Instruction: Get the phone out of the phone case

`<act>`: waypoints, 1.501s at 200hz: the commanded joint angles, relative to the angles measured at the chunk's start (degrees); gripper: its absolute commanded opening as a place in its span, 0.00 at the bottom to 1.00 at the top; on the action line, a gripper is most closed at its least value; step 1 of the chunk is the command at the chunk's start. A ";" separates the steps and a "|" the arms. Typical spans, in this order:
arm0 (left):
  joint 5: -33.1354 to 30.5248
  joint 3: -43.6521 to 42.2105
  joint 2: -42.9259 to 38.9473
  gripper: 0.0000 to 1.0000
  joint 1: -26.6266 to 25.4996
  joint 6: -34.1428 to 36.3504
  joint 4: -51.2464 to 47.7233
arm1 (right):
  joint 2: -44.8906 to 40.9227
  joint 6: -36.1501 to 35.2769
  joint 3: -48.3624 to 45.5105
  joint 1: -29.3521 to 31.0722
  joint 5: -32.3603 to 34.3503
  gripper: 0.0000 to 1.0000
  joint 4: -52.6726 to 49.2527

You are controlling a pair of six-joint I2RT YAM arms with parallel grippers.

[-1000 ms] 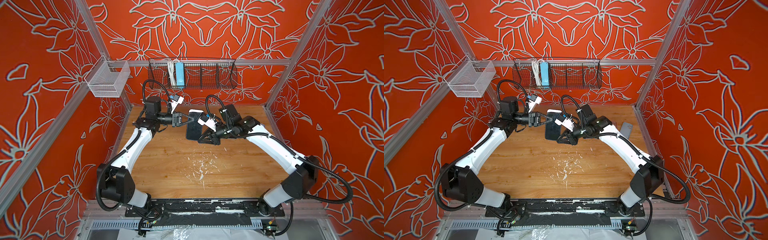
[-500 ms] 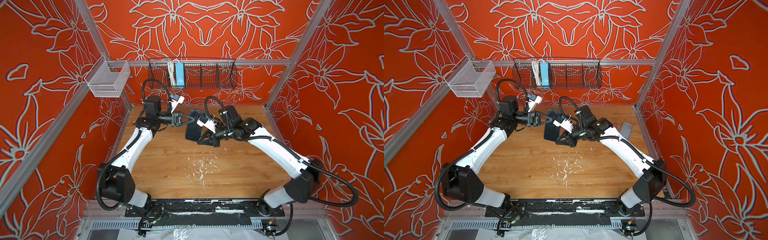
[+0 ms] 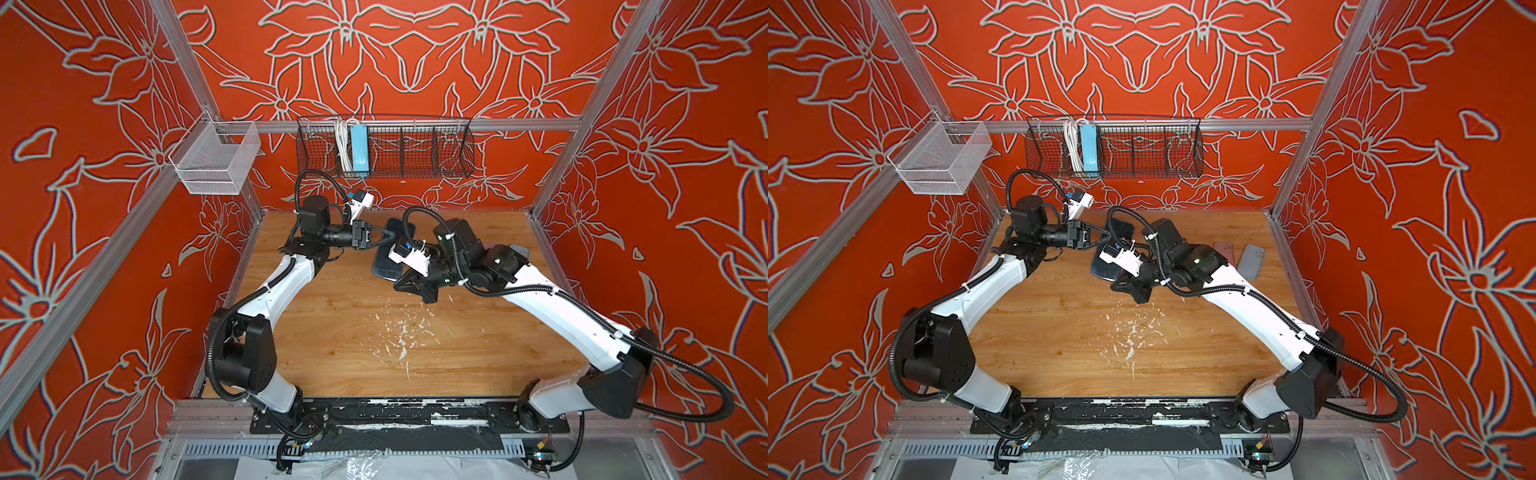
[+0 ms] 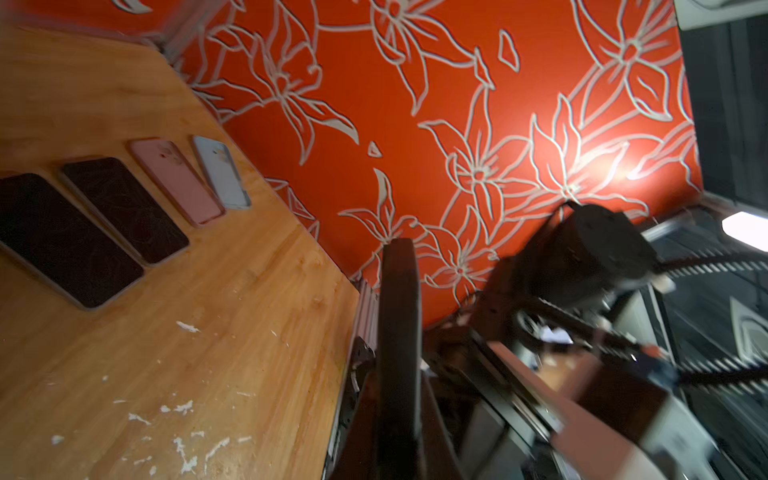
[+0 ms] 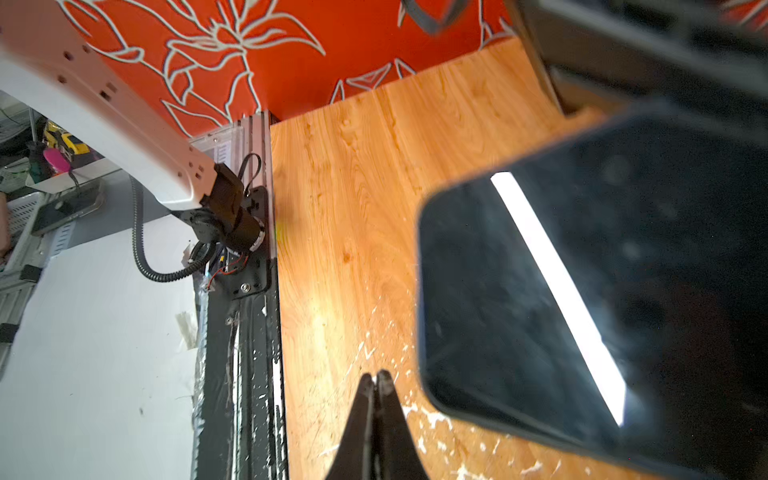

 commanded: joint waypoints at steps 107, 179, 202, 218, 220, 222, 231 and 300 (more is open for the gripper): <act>-3.65 1.14 -4.64 0.00 -1.67 -3.96 4.02 | -7.29 7.71 -8.52 -16.11 -21.03 0.51 10.01; -2.00 1.06 -7.01 0.00 -1.68 -2.97 3.17 | -2.28 2.12 -4.38 -14.92 -25.16 0.57 1.15; -2.00 0.96 -7.33 0.00 -1.68 -2.80 3.22 | -1.02 2.50 -3.29 -13.53 -24.85 0.57 2.05; -1.96 0.88 -7.34 0.00 -1.67 -2.83 3.19 | -0.30 3.15 -2.76 -12.86 -24.70 0.56 3.39; -1.99 0.88 -7.33 0.00 -1.67 -2.80 3.21 | -0.22 3.20 -2.67 -12.79 -24.67 0.56 3.53; -2.00 0.88 -7.31 0.00 -1.68 -2.79 3.21 | -0.18 3.29 -2.58 -12.73 -24.70 0.56 3.63; -2.00 0.62 -7.29 0.00 -1.68 -2.92 3.30 | 0.45 3.44 -2.15 -12.36 -24.74 0.55 3.75; -2.46 0.26 -7.14 0.00 -1.68 -3.66 3.89 | 2.82 3.33 0.35 -9.43 -22.06 0.21 4.19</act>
